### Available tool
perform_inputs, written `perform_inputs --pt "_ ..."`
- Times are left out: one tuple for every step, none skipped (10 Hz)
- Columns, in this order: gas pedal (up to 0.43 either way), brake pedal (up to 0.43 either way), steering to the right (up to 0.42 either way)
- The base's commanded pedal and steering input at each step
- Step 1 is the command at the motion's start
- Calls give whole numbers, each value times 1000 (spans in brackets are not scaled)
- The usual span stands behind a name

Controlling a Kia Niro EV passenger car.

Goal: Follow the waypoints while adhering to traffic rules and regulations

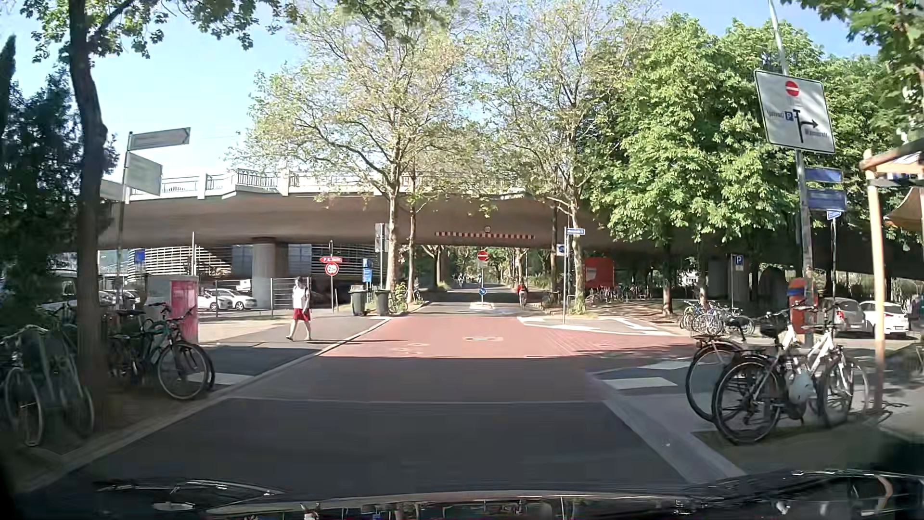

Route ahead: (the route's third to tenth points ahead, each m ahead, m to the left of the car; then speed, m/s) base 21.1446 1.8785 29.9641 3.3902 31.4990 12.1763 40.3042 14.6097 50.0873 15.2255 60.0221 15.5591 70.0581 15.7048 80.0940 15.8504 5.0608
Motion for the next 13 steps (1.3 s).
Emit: perform_inputs --pt "0 110 46" --pt "0 116 46" --pt "0 116 46" --pt "0 116 46" --pt "0 116 44" --pt "0 110 40" --pt "0 98 38" --pt "0 79 35" --pt "0 49 29" --pt "0 30 22" --pt "0 18 17" --pt "0 6 13" --pt "0 6 11"
